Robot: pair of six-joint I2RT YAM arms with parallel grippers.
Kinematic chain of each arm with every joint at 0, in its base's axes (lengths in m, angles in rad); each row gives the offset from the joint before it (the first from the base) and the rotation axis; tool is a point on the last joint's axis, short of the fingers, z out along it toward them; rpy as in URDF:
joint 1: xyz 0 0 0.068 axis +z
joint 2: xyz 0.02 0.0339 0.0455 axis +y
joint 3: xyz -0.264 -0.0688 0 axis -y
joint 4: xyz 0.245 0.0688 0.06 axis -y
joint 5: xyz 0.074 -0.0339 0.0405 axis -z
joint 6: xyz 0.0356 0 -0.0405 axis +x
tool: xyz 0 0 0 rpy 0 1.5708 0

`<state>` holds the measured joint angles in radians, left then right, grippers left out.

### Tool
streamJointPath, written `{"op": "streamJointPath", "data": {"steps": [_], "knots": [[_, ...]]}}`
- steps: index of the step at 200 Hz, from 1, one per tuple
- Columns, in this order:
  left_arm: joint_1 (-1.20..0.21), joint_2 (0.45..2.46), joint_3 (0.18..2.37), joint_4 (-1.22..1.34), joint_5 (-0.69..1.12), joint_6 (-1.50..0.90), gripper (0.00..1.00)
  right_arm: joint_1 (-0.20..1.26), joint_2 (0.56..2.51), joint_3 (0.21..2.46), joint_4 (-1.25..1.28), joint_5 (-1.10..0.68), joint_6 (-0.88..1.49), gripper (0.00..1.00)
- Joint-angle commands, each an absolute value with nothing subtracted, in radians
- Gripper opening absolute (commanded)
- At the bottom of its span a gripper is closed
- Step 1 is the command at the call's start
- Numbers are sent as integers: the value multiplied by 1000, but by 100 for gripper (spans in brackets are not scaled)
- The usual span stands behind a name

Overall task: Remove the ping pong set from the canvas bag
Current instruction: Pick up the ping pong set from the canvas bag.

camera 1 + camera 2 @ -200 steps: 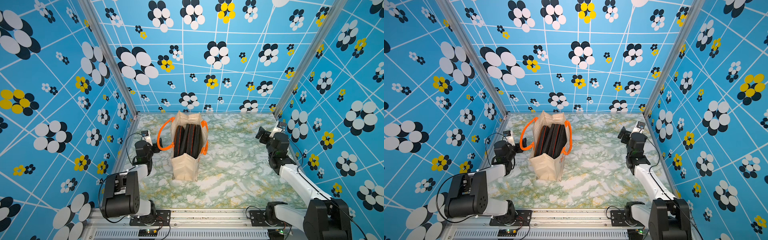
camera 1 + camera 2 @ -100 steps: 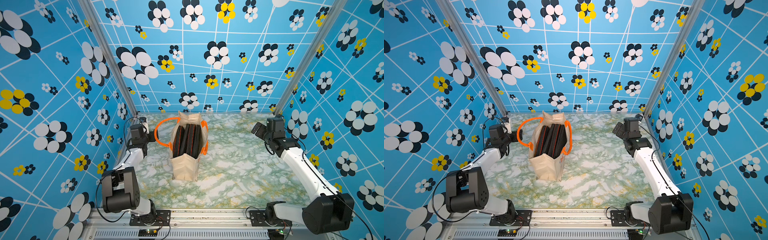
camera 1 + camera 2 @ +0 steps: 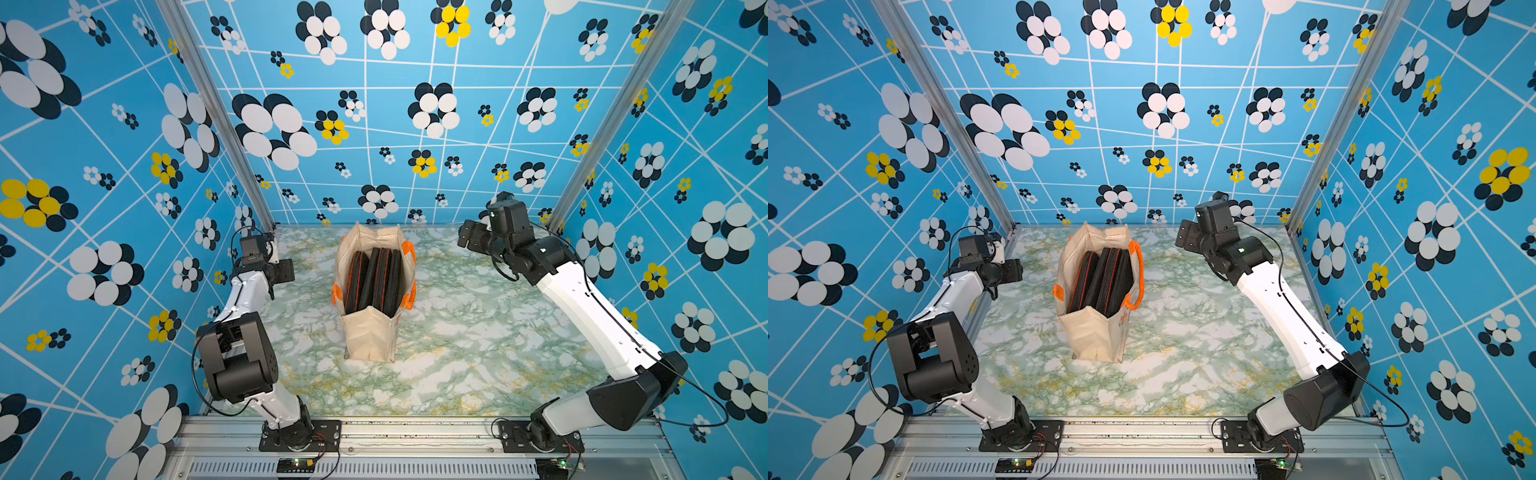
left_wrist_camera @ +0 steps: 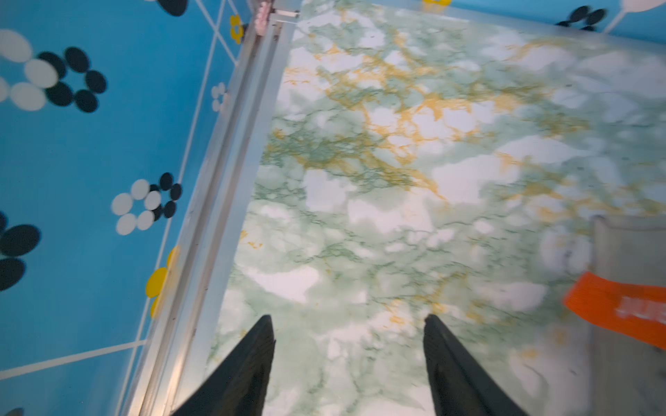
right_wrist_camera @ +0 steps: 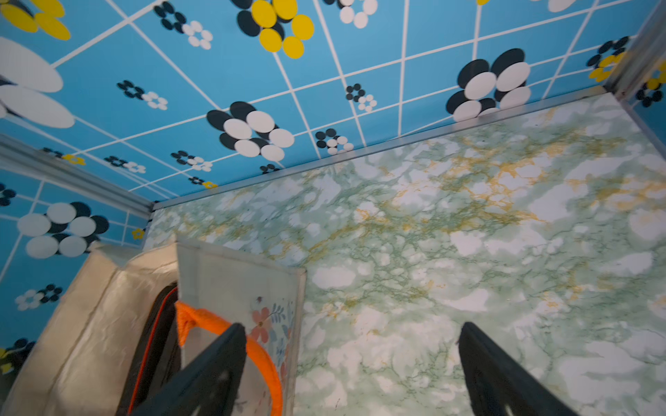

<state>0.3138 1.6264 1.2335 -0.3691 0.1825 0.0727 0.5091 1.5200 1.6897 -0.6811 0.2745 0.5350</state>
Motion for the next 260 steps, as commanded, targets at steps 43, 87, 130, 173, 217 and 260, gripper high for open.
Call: {"op": "streamJointPath", "data": {"steps": [43,87,130,173,217,260], "knots": [[206,1539,1482,-658,501,56,73,706,1703,1974,-778,149,510,88],[92,1559,1622,-810,512,126,72,830,1879,2186,-860,87,477,76],[15,1594,1664,-874,472,156,73,877,2029,2333,-984,98,489,69],[-40,1642,1685,-936,413,190,72,878,2085,2346,-1053,135,504,66],[-53,1683,1674,-953,427,197,29,877,2162,2386,-1132,189,531,60],[-70,1642,1645,-926,477,189,0,852,2237,2431,-1200,249,563,56]]}}
